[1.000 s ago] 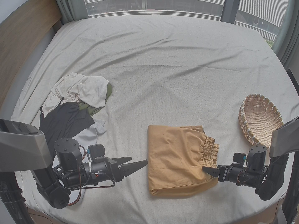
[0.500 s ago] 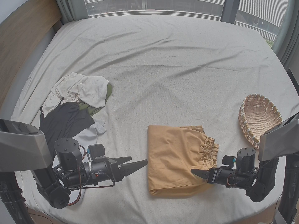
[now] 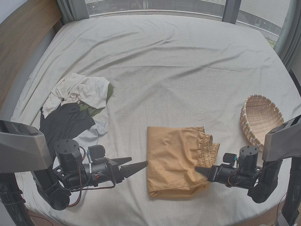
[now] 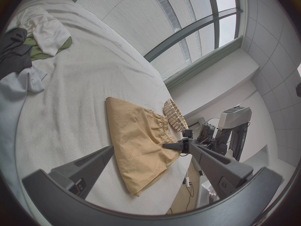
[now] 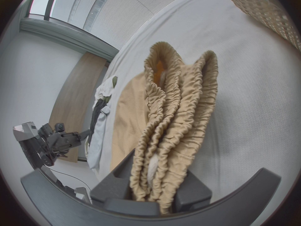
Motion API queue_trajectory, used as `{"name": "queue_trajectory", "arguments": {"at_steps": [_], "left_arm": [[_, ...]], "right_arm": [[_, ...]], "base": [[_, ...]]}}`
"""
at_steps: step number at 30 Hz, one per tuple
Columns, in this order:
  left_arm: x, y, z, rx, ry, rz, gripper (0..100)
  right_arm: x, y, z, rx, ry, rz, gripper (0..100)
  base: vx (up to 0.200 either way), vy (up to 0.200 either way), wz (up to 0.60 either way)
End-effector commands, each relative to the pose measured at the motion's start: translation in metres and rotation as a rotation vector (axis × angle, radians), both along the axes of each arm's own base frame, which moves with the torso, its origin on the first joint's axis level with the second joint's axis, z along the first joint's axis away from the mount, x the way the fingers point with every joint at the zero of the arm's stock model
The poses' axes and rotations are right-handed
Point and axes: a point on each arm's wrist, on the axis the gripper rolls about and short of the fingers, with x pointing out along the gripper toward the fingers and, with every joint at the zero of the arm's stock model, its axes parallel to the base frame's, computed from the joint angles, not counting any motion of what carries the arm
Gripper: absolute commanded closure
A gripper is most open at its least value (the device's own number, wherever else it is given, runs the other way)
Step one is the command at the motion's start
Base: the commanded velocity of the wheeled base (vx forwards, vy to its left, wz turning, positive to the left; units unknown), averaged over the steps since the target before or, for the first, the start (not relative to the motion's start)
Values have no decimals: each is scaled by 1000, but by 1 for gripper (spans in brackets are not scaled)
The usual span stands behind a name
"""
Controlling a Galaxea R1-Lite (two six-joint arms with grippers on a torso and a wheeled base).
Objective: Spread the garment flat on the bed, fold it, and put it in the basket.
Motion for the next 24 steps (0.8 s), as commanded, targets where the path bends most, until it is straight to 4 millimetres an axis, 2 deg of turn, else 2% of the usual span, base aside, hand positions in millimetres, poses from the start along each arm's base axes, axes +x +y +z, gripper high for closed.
{"name": "queue_trajectory", "arguments": {"at_steps": [1,5,11,18,24], "left_arm": [[2,2,-8,48,-28,-3,0],[6,8,-18,116,-76,-2,0],[9,16,-20,173,-141,5,0],[12,22,-27,230,-186,5,0],[13,21,-27,230,-188,5,0]], "right_arm": [[-7,4,32,61,-96,25,100],[-17,3,57,106,-166,65,100],[-27,3,85,157,-263,92,100],[-38,0,112,211,-363,115,100],[-43,-3,127,241,-418,134,100]], "base": [[0,0,0],[0,0,0],[0,0,0],[0,0,0],[0,0,0]]}}
